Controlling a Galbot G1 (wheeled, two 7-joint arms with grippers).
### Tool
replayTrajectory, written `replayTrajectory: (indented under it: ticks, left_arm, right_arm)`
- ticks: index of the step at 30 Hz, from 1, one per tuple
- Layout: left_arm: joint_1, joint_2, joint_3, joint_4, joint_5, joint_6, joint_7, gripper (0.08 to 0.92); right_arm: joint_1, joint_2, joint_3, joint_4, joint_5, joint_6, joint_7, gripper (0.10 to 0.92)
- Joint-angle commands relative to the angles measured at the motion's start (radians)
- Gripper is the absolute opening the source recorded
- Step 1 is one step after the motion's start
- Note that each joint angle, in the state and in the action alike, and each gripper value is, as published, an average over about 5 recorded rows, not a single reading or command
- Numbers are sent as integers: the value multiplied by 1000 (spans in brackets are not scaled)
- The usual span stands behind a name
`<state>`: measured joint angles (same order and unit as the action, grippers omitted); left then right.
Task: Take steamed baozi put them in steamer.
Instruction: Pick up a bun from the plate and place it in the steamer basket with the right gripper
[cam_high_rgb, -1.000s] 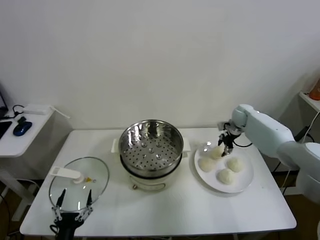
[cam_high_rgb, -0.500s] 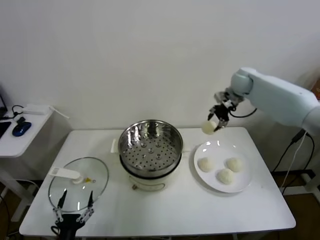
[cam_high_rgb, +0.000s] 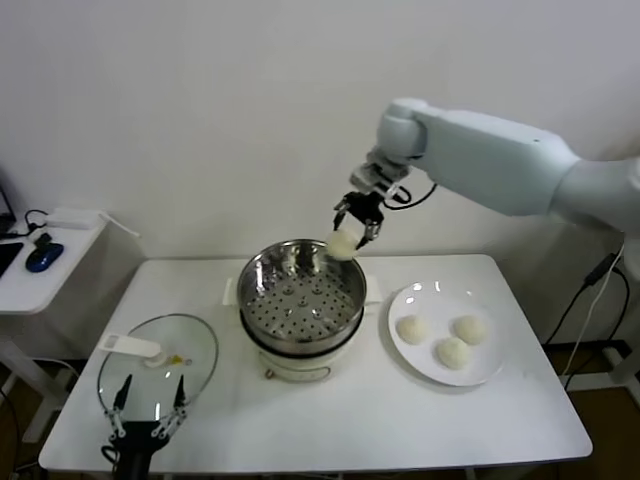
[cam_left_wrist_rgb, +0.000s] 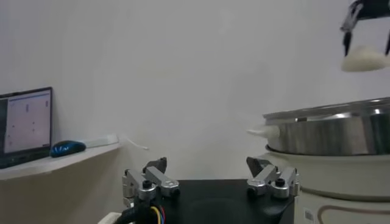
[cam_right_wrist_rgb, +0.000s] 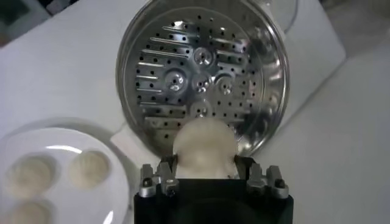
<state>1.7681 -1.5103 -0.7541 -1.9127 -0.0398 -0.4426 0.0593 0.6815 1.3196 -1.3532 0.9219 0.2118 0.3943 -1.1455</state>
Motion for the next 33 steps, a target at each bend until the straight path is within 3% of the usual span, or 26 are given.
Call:
replayTrajectory:
  ticks: [1,10,26,33]
  left_arm:
    - [-3,-3,2,0,1,0,-3,823]
    - [-12,-10,6,8,6,2,-7,823]
    - [-20,-10,7,17,13,3,-7,823]
    - [-21,-12,8,13,16,6,-6,823]
  right_arm:
    - [-155,263,89,-347,-282,282,50,652]
    - [-247,323,166,-453,-355,321,90,653]
    - [-287,327,212,-481,-367,326,115,664]
    - [-244,290,181,-444,-304,323,118,781]
